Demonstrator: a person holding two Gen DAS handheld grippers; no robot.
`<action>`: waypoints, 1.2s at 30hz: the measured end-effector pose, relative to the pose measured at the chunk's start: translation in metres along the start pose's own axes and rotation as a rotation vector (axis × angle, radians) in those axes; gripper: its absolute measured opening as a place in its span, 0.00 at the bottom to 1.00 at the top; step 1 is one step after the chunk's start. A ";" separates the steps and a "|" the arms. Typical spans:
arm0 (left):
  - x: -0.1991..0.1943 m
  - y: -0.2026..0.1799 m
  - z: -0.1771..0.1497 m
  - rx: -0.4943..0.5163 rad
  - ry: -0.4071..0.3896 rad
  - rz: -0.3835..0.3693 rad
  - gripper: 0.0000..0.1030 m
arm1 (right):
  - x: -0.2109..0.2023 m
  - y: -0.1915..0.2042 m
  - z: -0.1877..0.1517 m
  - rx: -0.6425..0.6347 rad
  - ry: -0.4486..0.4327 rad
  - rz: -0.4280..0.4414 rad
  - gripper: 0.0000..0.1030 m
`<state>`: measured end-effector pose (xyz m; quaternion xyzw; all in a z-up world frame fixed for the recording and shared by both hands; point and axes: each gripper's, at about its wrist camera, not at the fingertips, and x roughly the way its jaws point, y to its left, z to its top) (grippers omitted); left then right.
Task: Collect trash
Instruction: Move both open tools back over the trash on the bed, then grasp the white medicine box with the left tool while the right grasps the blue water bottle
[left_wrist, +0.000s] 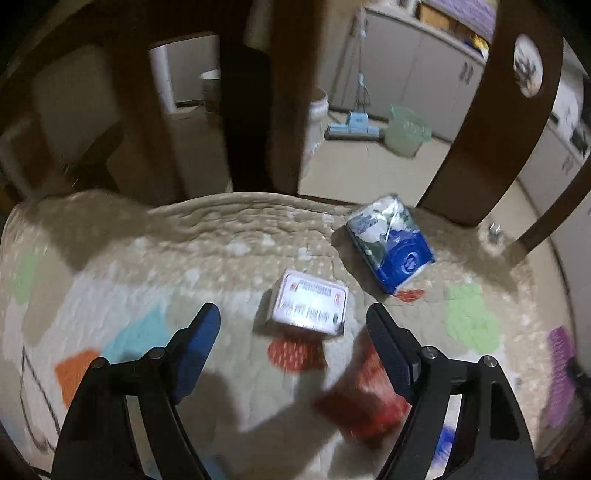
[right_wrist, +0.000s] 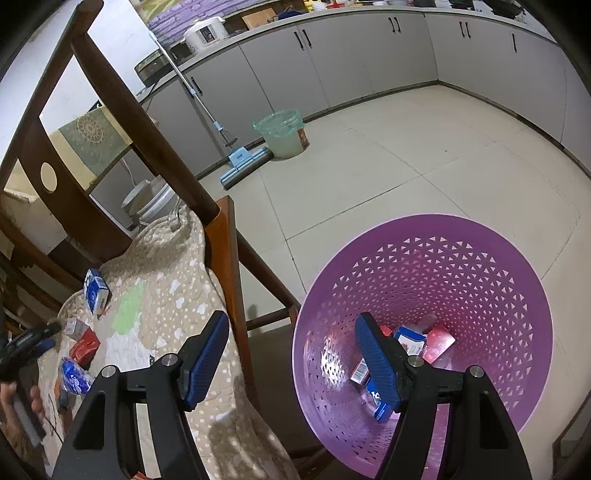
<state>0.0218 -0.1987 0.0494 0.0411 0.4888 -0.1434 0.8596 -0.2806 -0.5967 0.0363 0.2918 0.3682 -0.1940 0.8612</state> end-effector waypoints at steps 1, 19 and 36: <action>0.009 -0.005 0.002 0.037 0.013 0.022 0.78 | 0.001 0.000 0.000 -0.002 0.002 0.000 0.73; -0.083 0.041 -0.052 -0.042 -0.052 -0.007 0.44 | 0.017 0.068 -0.033 -0.205 0.045 0.064 0.73; -0.127 0.056 -0.152 -0.041 -0.063 -0.086 0.44 | 0.046 0.311 -0.114 -0.842 0.188 0.306 0.82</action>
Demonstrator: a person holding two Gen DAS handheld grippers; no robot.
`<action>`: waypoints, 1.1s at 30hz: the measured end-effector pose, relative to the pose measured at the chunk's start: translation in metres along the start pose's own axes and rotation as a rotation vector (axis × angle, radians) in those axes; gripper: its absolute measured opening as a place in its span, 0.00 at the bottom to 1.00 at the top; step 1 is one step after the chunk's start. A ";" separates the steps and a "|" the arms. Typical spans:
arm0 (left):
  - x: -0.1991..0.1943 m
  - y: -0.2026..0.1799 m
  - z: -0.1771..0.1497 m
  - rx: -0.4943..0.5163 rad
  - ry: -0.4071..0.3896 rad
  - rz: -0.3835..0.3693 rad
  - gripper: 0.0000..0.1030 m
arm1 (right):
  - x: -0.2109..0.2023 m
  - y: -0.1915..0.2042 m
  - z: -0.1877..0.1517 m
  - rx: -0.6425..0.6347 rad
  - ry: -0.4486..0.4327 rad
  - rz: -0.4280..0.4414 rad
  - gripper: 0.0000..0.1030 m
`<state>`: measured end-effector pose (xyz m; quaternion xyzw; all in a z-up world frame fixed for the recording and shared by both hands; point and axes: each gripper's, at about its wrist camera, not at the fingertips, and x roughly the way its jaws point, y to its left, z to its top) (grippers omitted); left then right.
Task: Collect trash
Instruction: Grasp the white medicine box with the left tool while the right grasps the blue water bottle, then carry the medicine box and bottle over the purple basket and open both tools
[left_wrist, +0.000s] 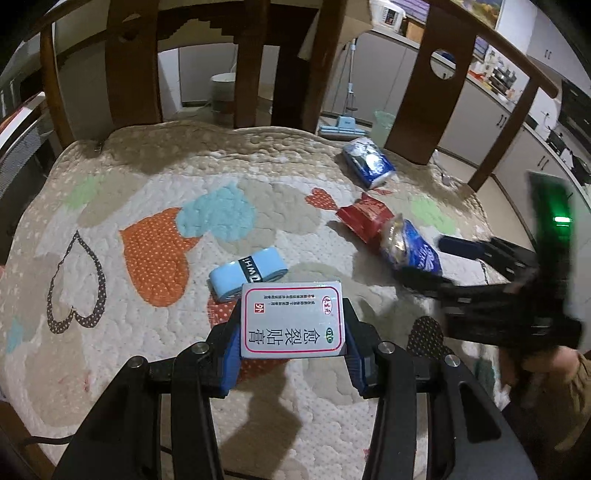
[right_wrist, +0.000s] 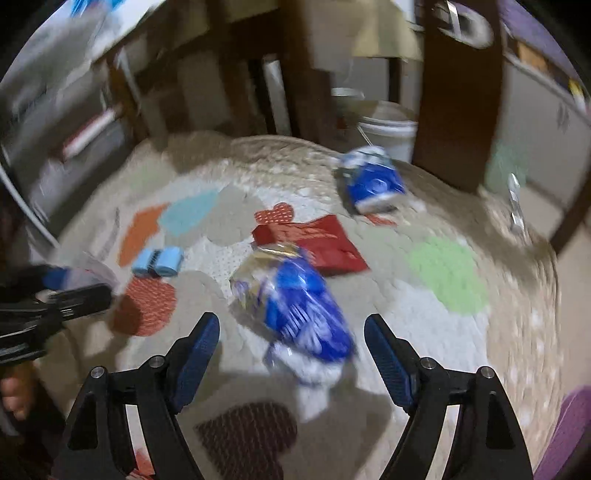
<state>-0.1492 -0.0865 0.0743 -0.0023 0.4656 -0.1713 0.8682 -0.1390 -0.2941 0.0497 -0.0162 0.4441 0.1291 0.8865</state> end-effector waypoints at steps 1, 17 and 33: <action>0.000 0.000 -0.001 0.001 0.002 -0.003 0.44 | 0.007 0.003 0.002 -0.017 0.007 -0.021 0.82; 0.002 -0.041 -0.003 0.075 0.027 0.001 0.44 | -0.054 -0.081 -0.053 0.372 -0.078 0.188 0.42; 0.017 -0.167 0.001 0.302 0.054 -0.069 0.44 | -0.119 -0.201 -0.131 0.707 -0.249 0.144 0.42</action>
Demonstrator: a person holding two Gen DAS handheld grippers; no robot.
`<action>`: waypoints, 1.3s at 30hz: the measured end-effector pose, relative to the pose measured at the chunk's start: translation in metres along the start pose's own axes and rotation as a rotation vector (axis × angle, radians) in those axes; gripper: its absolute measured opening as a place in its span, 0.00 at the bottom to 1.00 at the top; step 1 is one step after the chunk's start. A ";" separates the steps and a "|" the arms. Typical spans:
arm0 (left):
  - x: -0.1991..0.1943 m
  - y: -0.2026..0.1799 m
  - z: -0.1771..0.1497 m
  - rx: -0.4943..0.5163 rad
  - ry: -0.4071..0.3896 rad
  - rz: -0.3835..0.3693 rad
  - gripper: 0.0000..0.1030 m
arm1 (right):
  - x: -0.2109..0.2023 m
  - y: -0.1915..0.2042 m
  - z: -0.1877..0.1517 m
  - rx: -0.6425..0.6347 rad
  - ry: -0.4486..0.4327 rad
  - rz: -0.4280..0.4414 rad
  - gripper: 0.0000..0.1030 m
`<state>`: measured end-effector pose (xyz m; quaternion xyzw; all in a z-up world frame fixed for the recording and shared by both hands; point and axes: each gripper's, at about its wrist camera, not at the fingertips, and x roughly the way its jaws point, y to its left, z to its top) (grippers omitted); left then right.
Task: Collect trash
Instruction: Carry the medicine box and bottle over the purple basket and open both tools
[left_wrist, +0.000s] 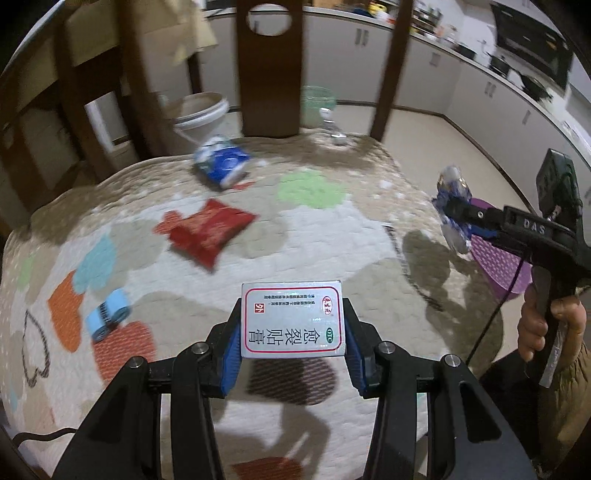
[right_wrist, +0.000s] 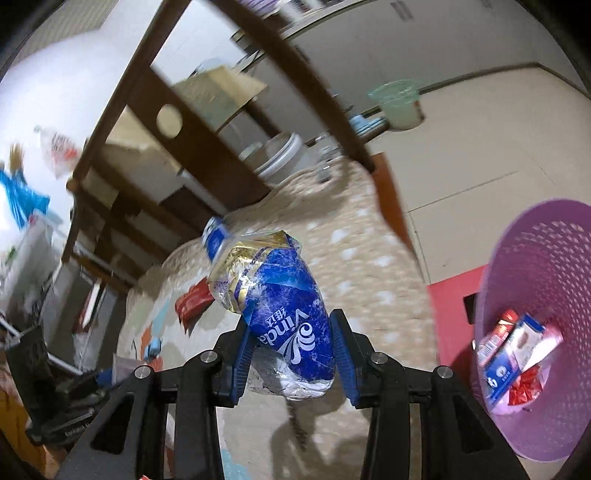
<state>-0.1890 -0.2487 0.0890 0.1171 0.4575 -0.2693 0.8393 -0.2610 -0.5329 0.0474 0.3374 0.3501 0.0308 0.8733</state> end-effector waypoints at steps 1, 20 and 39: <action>0.003 -0.008 0.002 0.013 0.005 -0.011 0.44 | -0.006 -0.008 0.000 0.020 -0.012 -0.004 0.42; 0.018 -0.108 0.044 0.178 -0.030 -0.147 0.44 | -0.092 -0.073 0.014 0.170 -0.232 -0.121 0.42; 0.080 -0.229 0.062 0.331 0.054 -0.276 0.44 | -0.126 -0.154 0.010 0.396 -0.275 -0.246 0.44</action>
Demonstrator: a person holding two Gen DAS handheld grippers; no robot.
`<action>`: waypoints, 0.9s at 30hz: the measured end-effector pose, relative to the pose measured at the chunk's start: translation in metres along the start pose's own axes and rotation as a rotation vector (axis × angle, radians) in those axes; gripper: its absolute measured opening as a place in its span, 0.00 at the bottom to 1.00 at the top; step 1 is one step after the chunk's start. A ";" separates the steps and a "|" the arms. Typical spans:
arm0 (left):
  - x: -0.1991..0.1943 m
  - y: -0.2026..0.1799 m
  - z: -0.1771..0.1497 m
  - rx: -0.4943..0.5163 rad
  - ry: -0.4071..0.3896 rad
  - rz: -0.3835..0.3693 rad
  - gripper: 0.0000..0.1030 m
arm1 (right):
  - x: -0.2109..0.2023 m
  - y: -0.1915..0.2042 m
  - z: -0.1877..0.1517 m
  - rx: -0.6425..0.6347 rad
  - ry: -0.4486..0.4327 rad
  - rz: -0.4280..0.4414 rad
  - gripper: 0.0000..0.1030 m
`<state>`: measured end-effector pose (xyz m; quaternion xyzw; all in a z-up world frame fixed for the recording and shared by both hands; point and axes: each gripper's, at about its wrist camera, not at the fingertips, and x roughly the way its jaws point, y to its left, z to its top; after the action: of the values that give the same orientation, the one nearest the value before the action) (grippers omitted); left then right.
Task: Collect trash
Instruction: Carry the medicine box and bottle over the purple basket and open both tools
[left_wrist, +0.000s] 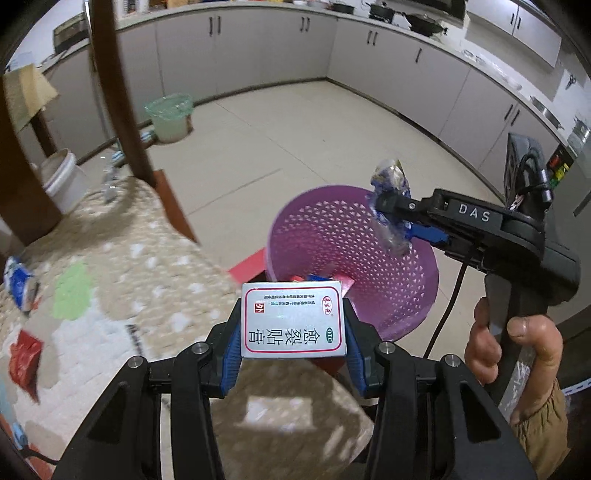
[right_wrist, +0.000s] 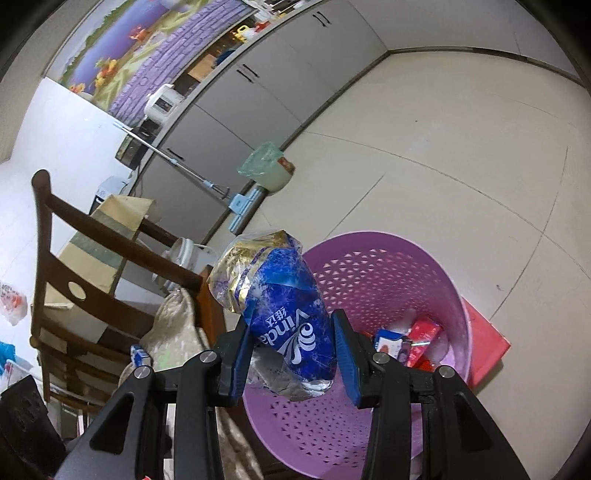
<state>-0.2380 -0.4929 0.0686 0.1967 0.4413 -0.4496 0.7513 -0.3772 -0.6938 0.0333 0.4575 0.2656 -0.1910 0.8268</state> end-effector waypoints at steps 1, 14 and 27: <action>0.006 -0.002 0.002 0.002 0.009 -0.002 0.44 | 0.000 -0.001 0.000 0.002 0.000 -0.005 0.44; 0.051 0.001 0.016 -0.072 0.051 -0.030 0.45 | 0.017 -0.018 0.008 0.035 0.014 -0.066 0.48; 0.024 0.006 0.004 -0.069 -0.007 -0.002 0.66 | 0.018 -0.009 0.006 0.025 -0.011 -0.072 0.71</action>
<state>-0.2261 -0.5049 0.0506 0.1687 0.4543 -0.4357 0.7585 -0.3660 -0.7049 0.0194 0.4568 0.2749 -0.2264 0.8152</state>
